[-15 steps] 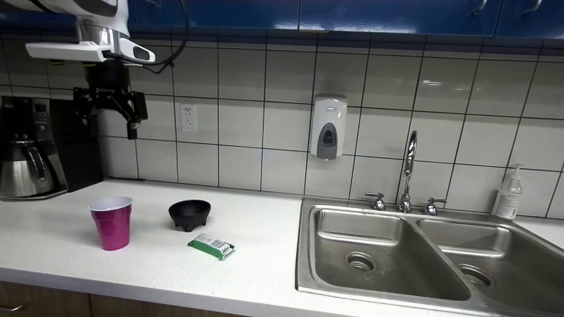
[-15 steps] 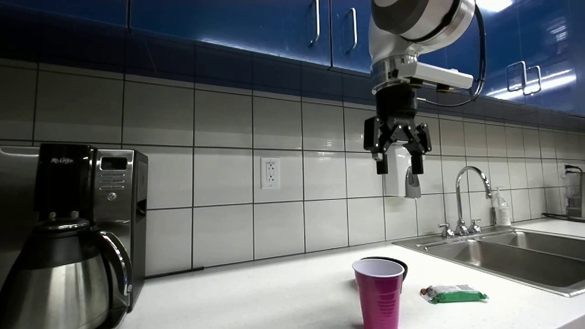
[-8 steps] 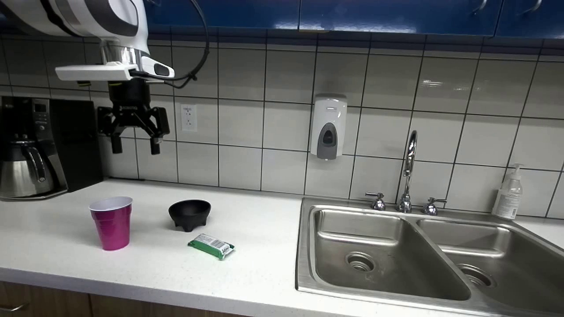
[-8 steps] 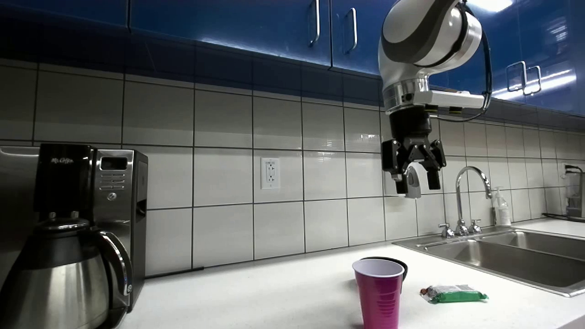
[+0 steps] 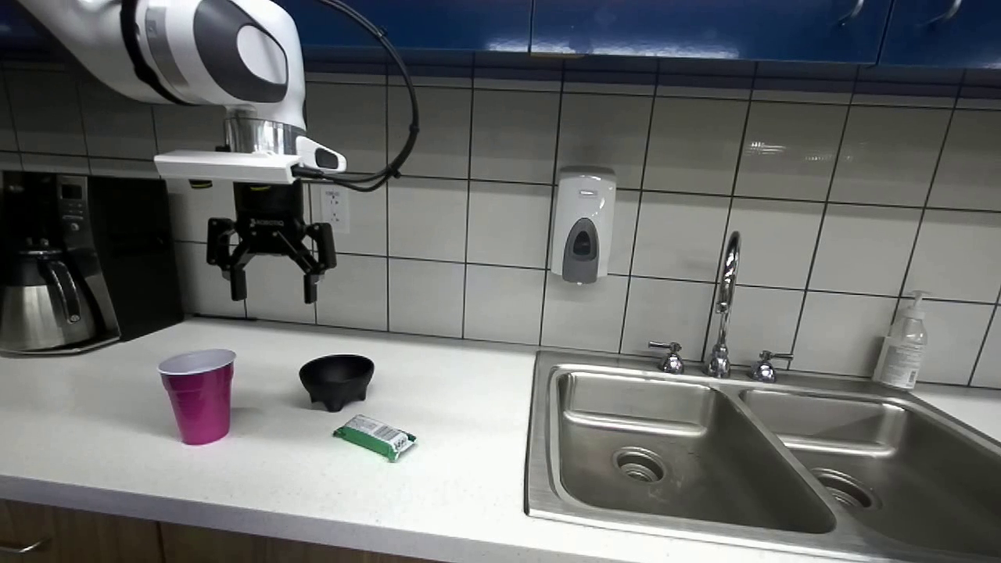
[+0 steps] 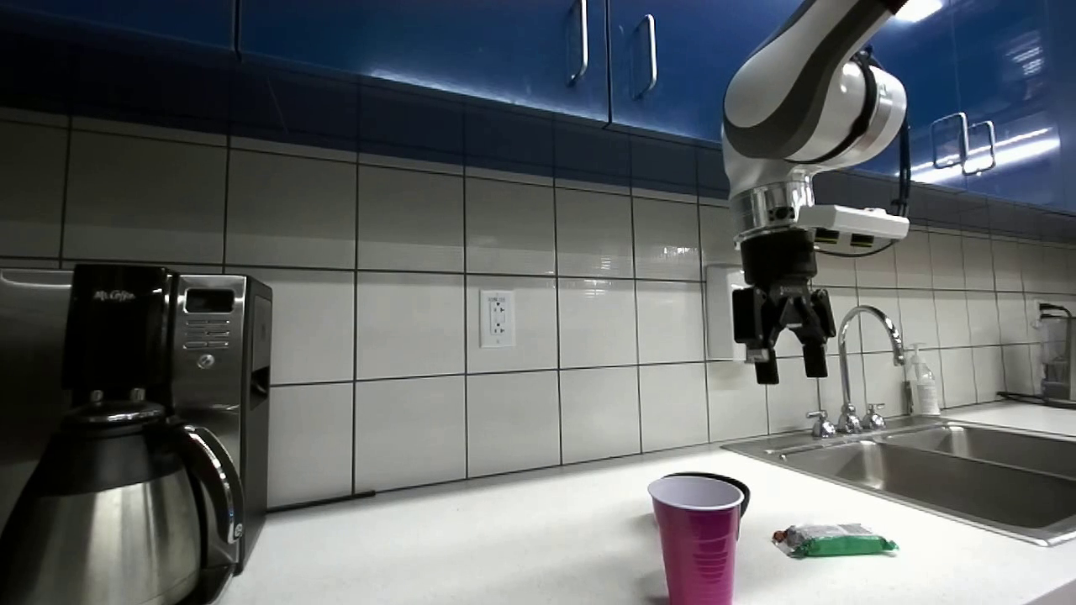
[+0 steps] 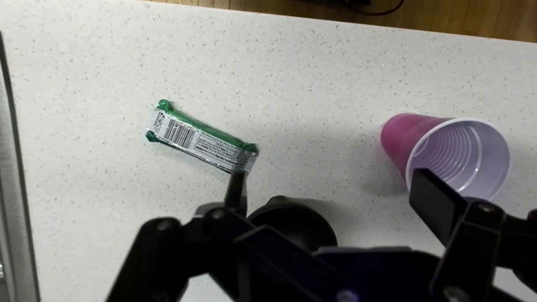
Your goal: Put the candy bar into the black bowl
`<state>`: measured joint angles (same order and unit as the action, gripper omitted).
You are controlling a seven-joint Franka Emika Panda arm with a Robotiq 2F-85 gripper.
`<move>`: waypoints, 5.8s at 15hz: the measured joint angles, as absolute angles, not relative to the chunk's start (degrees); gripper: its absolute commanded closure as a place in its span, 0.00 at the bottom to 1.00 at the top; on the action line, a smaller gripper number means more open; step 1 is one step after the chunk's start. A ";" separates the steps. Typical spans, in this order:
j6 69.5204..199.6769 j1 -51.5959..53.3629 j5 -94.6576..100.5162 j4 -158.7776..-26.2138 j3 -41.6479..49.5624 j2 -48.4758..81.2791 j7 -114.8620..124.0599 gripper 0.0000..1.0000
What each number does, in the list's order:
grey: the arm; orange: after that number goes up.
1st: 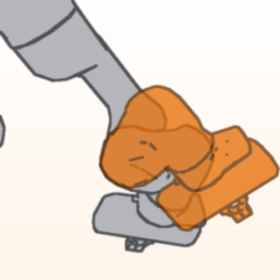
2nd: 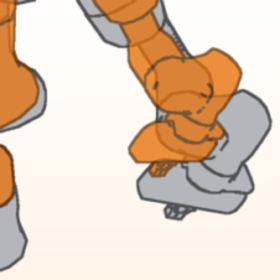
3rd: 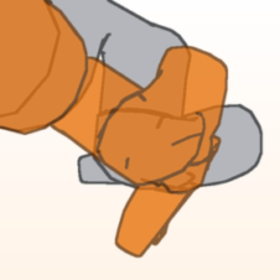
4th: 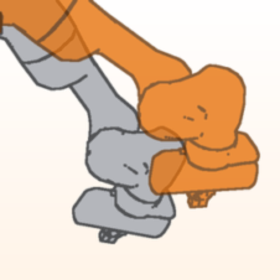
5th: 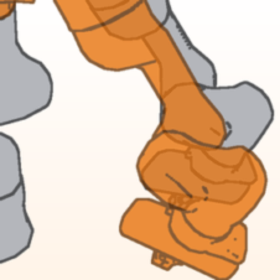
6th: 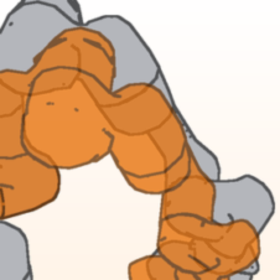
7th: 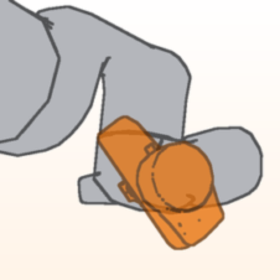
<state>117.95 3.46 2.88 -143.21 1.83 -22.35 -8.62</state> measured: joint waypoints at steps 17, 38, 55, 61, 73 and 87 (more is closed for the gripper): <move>121.44 2.19 12.88 -138.27 7.81 -10.72 -45.95 0.00; 134.06 -1.70 12.99 -136.13 7.46 3.91 -58.72 0.00; 141.31 -4.15 17.70 -140.75 7.46 7.00 -57.92 0.00; 142.66 -4.15 17.70 -140.70 7.20 9.45 -57.81 0.00; 144.02 -4.15 17.70 -140.38 6.61 10.82 -57.81 0.00; 144.02 -4.15 17.69 -140.40 6.57 10.91 -57.81 0.00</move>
